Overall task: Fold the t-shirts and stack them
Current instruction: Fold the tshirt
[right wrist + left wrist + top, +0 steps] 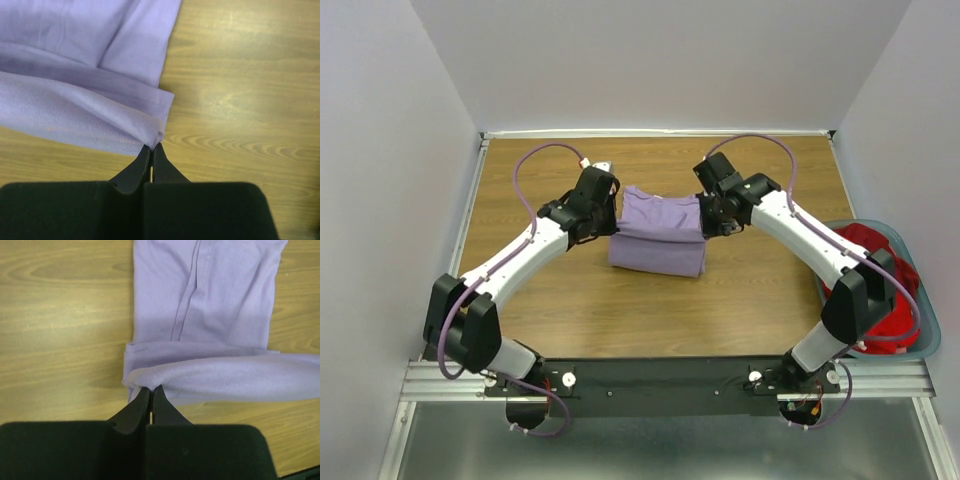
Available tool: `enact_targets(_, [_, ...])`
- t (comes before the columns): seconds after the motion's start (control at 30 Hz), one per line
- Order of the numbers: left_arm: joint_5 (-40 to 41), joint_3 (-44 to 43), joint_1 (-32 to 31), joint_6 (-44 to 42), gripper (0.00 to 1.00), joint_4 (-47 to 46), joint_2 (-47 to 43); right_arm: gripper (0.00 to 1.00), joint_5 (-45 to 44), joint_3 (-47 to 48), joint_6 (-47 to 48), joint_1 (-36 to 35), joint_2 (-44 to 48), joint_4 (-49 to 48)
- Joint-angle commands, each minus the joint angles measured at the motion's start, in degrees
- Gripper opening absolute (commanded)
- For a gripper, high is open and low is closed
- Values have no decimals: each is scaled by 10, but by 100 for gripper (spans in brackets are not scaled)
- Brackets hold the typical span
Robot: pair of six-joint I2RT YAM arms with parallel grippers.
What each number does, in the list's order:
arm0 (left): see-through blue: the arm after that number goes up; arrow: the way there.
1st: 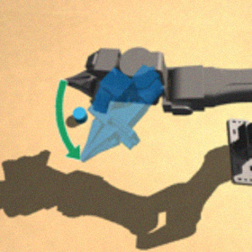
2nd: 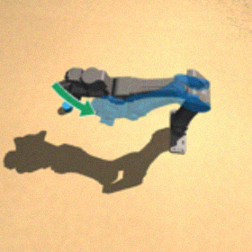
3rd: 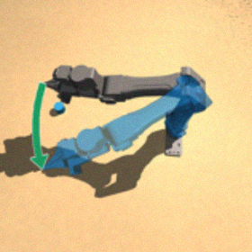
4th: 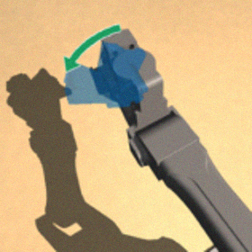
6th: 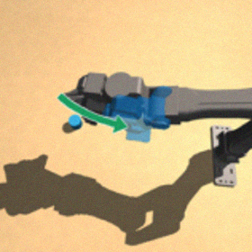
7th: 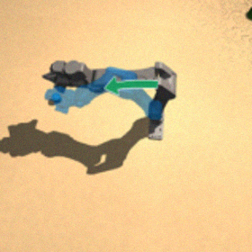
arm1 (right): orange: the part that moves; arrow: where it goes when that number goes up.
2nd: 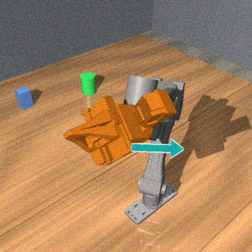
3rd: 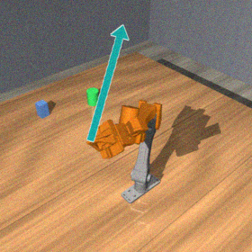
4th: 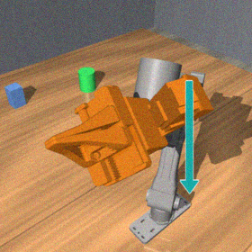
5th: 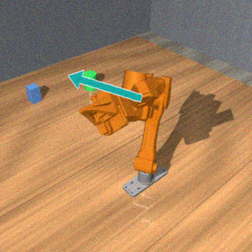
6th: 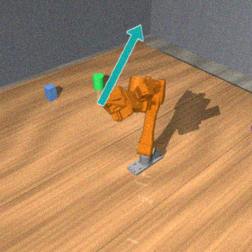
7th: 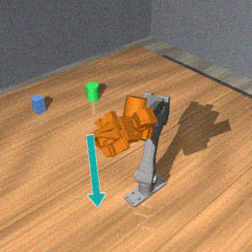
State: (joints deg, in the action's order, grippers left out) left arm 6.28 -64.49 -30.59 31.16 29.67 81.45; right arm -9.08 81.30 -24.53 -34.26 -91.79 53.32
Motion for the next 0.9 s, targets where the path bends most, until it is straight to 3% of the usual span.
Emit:
enact_targets(0.0, [6, -41, 25, -42, 0, -11, 38, 0, -19, 42, 43, 31, -36, 24])
enact_targets(0.33, [-6, -172, 62, -66, 0, -8, 160, 0, 39, 141, 74, 101, -131, 17])
enact_targets(0.5, [-10, -193, 64, -72, 0, 2, 179, 0, 64, 163, 82, 109, -149, 17])
enact_targets(0.67, [-41, -89, 58, -57, 0, -12, 91, 0, 184, 58, 89, 108, -89, 0])
enact_targets(0.87, [-55, 79, -3, -24, 0, -9, -4, 0, 215, -105, 75, 93, 12, -17])
